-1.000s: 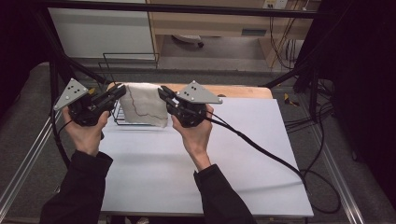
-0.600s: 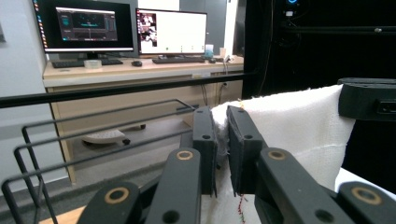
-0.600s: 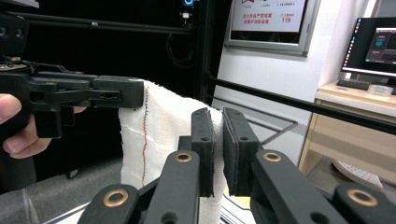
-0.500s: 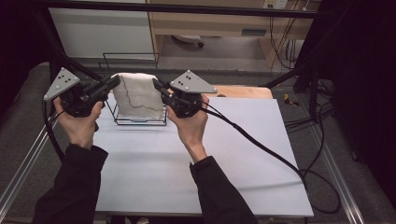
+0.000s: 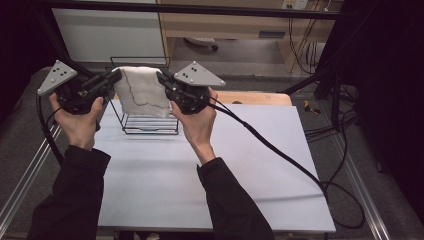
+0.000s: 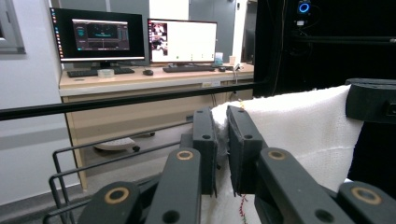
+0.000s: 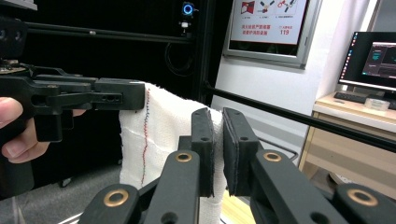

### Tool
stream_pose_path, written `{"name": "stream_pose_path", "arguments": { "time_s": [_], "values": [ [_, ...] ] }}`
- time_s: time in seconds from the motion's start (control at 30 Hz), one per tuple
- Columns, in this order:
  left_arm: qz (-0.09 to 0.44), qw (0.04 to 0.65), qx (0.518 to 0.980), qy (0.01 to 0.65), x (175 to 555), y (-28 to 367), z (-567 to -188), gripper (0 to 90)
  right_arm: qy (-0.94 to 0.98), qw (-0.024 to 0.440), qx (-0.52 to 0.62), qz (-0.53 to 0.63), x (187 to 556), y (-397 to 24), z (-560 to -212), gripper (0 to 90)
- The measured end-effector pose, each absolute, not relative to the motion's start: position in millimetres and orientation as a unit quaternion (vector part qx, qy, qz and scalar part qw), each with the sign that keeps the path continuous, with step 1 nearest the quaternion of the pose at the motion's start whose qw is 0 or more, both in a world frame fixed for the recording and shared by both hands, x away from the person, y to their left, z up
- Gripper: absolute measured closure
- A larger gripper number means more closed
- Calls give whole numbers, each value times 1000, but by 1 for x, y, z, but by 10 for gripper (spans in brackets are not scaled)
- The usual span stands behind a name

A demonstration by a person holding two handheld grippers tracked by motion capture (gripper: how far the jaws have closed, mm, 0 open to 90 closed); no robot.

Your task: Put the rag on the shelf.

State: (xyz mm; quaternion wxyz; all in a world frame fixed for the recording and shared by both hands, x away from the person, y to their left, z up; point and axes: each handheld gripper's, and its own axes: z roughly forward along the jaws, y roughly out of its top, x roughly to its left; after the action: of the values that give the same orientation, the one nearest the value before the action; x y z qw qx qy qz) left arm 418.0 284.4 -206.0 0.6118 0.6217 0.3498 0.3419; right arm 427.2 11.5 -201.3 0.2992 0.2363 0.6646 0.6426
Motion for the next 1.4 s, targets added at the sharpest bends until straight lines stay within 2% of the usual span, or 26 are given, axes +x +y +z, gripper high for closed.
{"name": "stream_pose_path", "arguments": {
  "time_s": [1.4],
  "values": [
    [365,617,599,355,458,307,-160,825,648,312,230,656,474,42,-155,841]
  ]
}}
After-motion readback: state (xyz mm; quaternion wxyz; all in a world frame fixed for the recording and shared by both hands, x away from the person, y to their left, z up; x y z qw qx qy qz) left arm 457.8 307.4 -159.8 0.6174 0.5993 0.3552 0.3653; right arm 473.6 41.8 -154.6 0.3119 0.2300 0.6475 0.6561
